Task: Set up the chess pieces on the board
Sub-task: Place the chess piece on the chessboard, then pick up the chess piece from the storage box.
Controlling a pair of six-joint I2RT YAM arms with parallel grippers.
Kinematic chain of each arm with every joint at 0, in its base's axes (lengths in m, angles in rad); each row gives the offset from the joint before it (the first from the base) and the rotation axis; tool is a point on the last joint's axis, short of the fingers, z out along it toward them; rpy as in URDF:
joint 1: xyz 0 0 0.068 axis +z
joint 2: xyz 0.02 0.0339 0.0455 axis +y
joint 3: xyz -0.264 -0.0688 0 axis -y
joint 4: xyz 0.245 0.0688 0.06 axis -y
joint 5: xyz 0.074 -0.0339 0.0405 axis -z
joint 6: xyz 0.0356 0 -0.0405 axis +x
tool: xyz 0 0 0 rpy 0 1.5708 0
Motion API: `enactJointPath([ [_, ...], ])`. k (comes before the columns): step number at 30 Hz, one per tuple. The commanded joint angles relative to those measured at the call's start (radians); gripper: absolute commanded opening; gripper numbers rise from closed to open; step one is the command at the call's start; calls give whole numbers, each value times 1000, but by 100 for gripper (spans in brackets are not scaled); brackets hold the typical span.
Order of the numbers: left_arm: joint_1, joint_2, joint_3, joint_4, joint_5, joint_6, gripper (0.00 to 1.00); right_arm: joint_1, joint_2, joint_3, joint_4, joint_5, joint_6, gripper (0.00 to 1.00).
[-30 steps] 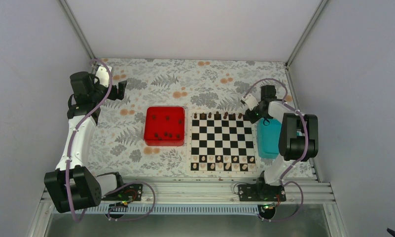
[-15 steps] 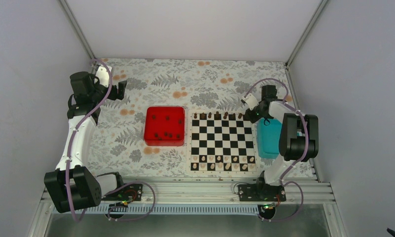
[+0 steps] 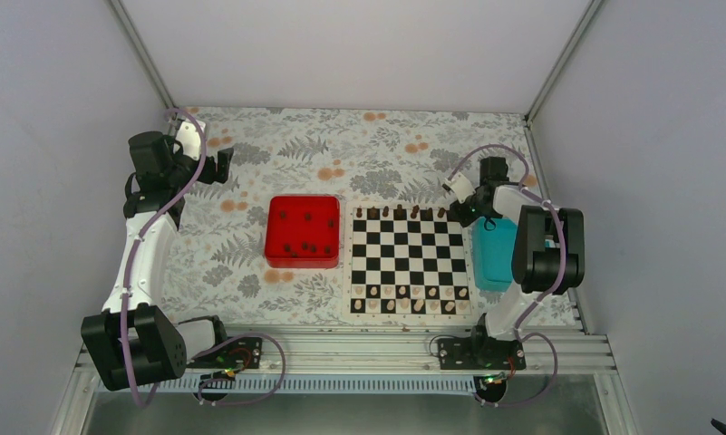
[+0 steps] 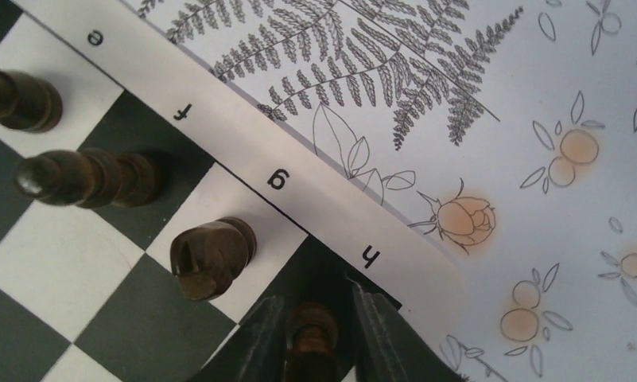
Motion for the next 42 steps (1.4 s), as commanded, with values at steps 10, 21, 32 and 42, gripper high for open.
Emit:
enactJointPath([
  [10,6,1,4,2,28,4,100,48,-187,210,-171,-34,9,45],
  [21,7,-6,7,-6,35,6,100,602,-94,724,-418,-59,32,54],
  [32,6,-4,6,-7,36,7,100,911,331,934,-242,50,51,56],
  [42,11,-21,1,-2,39,4,100,959,533,932,-82,21,78,68],
])
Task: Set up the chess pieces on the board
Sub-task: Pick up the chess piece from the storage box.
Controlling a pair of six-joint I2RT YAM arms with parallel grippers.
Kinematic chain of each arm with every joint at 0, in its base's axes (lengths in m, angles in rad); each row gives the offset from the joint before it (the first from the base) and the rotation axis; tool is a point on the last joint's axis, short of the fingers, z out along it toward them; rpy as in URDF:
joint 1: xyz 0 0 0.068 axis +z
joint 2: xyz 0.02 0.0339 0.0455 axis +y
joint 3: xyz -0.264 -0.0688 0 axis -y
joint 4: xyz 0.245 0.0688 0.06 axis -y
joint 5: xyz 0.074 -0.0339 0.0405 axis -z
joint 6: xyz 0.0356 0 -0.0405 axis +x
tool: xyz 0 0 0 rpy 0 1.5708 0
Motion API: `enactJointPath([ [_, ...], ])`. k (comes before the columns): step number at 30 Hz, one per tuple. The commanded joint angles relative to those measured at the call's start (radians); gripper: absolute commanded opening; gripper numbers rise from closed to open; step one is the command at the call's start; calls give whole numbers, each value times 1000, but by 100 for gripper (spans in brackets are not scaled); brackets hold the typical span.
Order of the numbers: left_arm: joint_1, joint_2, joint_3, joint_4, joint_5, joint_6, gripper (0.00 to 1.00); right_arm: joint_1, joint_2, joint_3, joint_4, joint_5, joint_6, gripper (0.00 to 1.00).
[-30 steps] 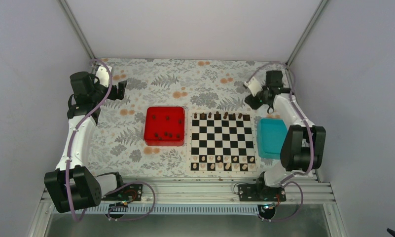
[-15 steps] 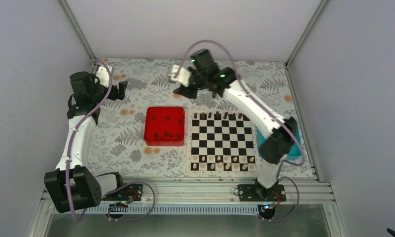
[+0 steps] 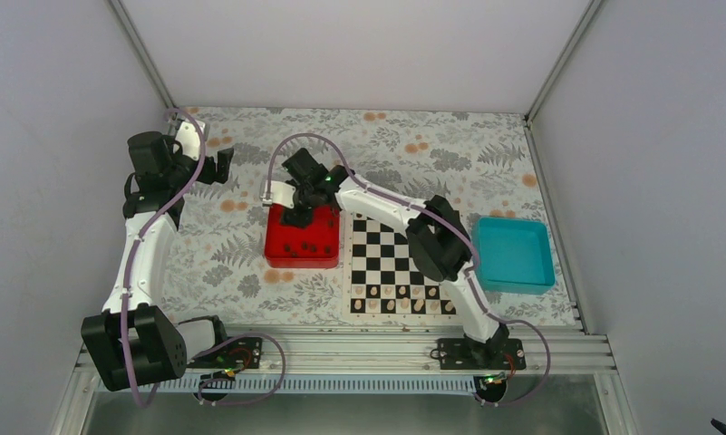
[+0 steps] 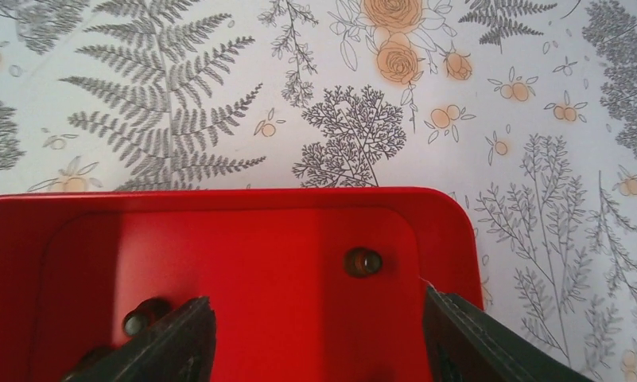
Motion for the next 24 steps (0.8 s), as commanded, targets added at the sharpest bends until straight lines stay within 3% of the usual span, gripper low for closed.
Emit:
enactJointPath([
  [1,8,-21,-1,-1,23,4,100,11,58,23,99,10,17,68],
  [24,17,-20,-9,8,29,5,100,13,206,64,173,77,15,69],
])
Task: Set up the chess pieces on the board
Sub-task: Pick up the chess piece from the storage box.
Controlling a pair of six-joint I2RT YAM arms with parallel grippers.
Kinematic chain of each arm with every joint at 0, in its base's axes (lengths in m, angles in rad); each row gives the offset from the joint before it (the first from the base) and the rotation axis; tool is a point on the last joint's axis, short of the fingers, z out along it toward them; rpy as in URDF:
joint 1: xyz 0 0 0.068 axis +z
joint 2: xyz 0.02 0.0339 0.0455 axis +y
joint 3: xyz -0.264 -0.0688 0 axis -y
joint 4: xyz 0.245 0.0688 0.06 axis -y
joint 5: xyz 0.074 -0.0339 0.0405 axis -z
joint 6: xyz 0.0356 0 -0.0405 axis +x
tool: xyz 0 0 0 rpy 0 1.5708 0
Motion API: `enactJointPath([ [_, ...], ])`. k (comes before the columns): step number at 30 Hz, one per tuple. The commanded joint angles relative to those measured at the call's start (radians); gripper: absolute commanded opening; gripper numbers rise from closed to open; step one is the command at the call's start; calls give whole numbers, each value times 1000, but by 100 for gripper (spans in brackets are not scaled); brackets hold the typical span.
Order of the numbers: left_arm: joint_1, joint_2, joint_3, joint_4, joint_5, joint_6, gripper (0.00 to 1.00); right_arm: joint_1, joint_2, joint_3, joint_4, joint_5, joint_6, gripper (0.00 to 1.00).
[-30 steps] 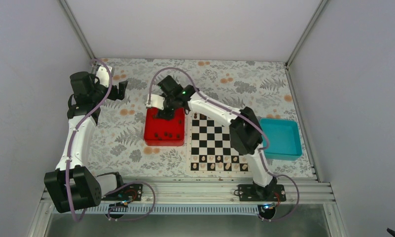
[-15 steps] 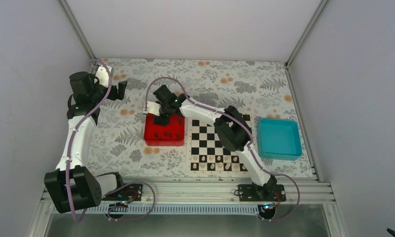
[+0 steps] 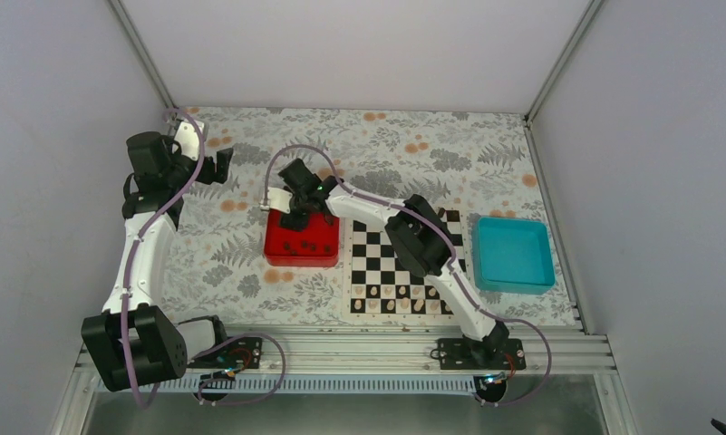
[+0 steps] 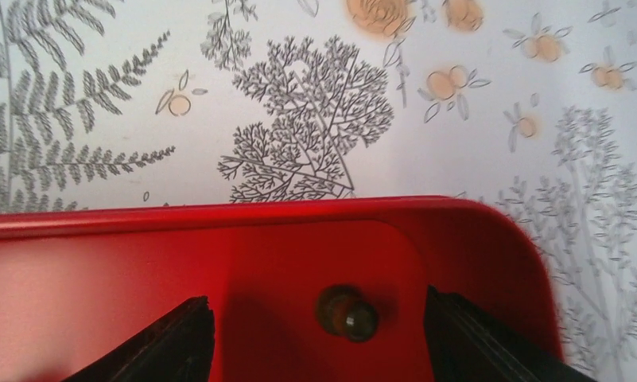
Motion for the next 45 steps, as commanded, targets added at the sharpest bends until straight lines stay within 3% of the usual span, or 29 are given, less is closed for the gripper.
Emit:
enactJointPath([
  [1,9,-17,-8,8,25,4,100,11,46,31,23,16,7,68],
  [8,11,-15,-10,11,28,5,100,11,82,66,13,14,19,64],
  [15,12,-9,-10,12,33,6,100,10,77,89,-12,19,31,26],
  [20,12,-9,-10,11,31,6,100,9,35,72,-17,28,35,14],
  [33,17,-16,-5,7,25,4,100,-85,-360,-85,-146,-27,43,6],
  [40,17,-15,-2,2,32,3,100,-181,-609,-399,-96,-29,48,4],
  [45,17,-15,-2,3,35,3,100,-213,-657,-580,-51,-35,46,4],
])
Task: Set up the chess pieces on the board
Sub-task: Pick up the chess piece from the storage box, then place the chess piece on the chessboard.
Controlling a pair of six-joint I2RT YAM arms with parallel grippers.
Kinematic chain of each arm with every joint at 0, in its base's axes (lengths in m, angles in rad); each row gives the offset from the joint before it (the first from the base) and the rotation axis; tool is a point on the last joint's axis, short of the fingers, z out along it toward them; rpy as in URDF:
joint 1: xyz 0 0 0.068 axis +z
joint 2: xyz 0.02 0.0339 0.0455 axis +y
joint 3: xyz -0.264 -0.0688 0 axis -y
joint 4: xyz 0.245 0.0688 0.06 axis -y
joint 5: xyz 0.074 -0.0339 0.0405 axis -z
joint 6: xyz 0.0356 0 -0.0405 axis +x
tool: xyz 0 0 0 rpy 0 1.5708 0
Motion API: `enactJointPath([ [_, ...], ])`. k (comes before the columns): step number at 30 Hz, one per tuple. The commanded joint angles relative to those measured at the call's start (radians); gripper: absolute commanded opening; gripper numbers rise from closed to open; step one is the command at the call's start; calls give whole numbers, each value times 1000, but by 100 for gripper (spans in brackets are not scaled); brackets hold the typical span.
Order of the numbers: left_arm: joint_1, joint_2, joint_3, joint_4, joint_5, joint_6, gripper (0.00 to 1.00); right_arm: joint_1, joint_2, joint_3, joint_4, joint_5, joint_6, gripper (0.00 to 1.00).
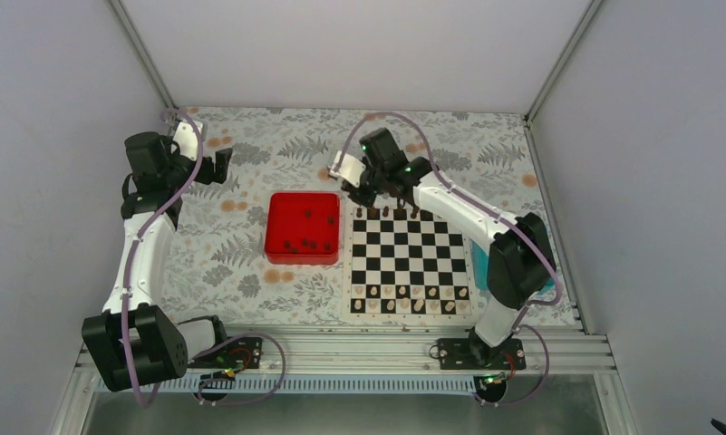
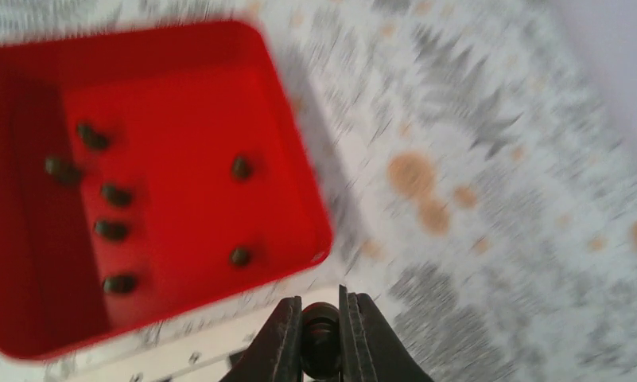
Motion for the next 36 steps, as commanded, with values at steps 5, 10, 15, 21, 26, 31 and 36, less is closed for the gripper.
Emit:
enactJointPath([
  [5,5,-22,3,-3,12,3,100,-6,52,-232,91,-29,16,4],
  [10,4,-27,5,-5,11,3,100,-14,96,-250,116,-34,22,5],
  [15,5,-21,4,-5,14,3,100,-29,126,-262,136,-26,22,4],
  [21,6,-21,3,-5,15,4,100,-45,160,-262,142,-26,23,5],
  [26,6,-19,1,-3,17,4,100,-52,173,-268,139,-19,21,5],
  [31,6,-18,2,-1,17,4,100,-59,184,-264,140,-23,23,5],
  [36,7,-18,0,-3,18,4,100,-59,209,-258,132,-12,17,5],
])
